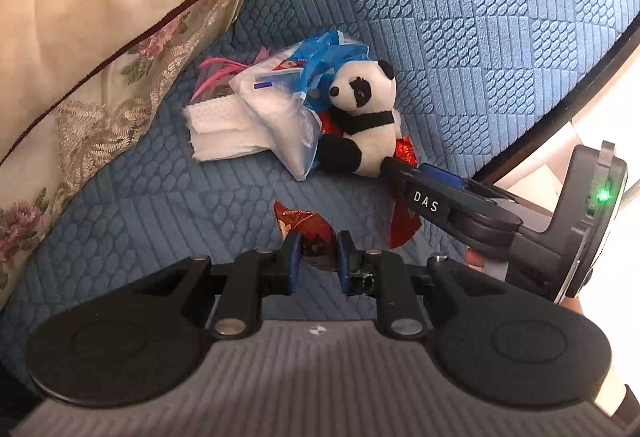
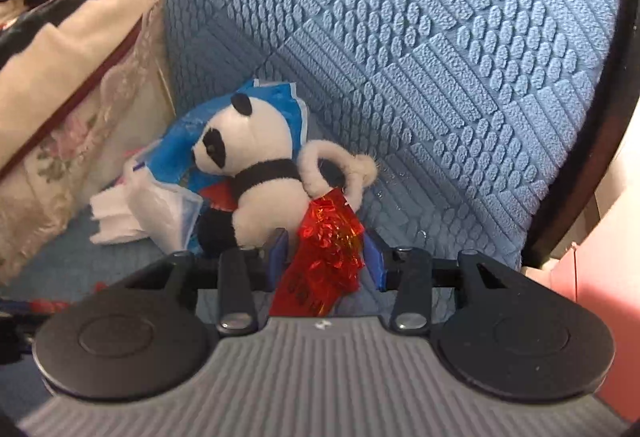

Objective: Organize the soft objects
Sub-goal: 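Lift the red foil packet with the right gripper beside the panda plush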

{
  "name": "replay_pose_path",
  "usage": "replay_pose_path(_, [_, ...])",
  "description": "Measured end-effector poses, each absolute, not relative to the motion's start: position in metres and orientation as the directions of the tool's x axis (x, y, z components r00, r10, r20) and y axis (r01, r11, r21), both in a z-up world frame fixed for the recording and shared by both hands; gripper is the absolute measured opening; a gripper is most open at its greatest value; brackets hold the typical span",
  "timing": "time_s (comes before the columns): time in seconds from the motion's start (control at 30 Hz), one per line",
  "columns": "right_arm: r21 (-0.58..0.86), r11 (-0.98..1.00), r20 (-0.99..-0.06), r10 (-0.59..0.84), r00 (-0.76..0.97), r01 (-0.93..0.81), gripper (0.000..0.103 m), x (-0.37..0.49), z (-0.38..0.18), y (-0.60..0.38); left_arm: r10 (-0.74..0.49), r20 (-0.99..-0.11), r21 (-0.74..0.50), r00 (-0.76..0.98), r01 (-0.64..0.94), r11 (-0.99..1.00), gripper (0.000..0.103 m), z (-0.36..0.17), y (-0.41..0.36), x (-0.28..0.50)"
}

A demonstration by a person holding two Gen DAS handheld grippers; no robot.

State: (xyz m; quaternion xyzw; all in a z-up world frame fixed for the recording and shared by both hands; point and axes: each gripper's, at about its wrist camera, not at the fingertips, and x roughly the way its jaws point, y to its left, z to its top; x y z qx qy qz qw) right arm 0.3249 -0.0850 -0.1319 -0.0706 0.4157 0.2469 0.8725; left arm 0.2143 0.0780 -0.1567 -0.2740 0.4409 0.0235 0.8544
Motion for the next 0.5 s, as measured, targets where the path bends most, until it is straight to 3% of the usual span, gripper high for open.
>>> replay_pose_path(0.1, [0.056,0.866,-0.766,0.357,0.535,-0.498,0.032,0.323,-0.132,-0.084,-0.206,-0.766,-0.451,0.609,-0.281,0.847,0.022,-0.157,0.077,0.215])
replay_pose_path(0.13, [0.037,0.865,-0.771,0.343,0.536,-0.501,0.023,0.323,-0.132,-0.083,-0.205,-0.766,-0.45,0.61,-0.279,0.848,0.022,-0.156,0.077,0.215])
replay_pose_path(0.23, [-0.013,0.865,-0.788,0.3,0.537,-0.502,0.023,0.323,-0.133,-0.083,-0.205,-0.766,-0.449,0.609,-0.279,0.849,0.022,-0.156,0.078,0.214])
replay_pose_path(0.5, [0.036,0.88,-0.767,0.329,0.551,-0.474,0.023,0.315,-0.116,-0.096,-0.205,-0.769,-0.442,0.606,-0.271,0.855,0.022,-0.154,0.078,0.211])
